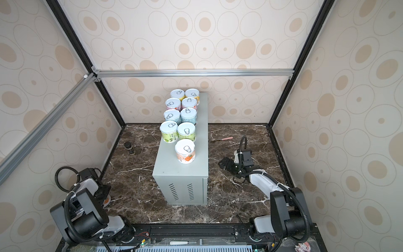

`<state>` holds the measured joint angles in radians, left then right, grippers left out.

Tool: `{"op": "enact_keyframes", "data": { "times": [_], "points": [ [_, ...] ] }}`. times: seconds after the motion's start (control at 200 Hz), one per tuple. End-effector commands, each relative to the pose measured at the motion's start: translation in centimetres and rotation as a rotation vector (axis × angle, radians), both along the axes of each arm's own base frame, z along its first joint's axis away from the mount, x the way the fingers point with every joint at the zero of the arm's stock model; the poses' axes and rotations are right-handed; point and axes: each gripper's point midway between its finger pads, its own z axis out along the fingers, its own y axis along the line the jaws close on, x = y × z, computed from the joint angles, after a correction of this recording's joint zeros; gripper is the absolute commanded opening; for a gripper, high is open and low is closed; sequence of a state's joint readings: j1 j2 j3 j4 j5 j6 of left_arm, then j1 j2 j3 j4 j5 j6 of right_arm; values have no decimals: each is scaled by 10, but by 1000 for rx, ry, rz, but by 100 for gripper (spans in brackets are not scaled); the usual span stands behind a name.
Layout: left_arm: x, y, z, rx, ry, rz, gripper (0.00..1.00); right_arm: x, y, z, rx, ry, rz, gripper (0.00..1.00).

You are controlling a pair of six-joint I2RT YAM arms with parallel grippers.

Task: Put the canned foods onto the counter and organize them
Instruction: 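Lift the orange-labelled can off the floor with the left gripper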

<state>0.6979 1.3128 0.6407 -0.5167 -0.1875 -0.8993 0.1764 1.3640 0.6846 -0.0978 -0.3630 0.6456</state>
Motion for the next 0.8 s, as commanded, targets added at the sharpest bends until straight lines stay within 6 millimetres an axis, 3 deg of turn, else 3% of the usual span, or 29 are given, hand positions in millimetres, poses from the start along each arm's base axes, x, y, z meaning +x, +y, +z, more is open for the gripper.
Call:
{"op": "enact_keyframes", "data": {
  "times": [0.0, 0.115, 0.275, 0.555, 0.795],
  "points": [
    [12, 13, 27, 99, -27, -63, 55, 4, 0, 11, 3, -29, 2, 100],
    [27, 11, 36, 121, -36, -144, 55, 4, 1, 13, 8, -37, 3, 100],
    [67, -2, 53, 122, -100, -315, 54, 3, 2, 16, 17, -52, 9, 100],
    [124, -29, 111, 185, -167, -529, 54, 1, 0, 27, 11, -89, 10, 100],
    [161, -66, 158, 196, -199, -764, 53, 0, 1, 35, 17, -114, 17, 100]
  ]
}}
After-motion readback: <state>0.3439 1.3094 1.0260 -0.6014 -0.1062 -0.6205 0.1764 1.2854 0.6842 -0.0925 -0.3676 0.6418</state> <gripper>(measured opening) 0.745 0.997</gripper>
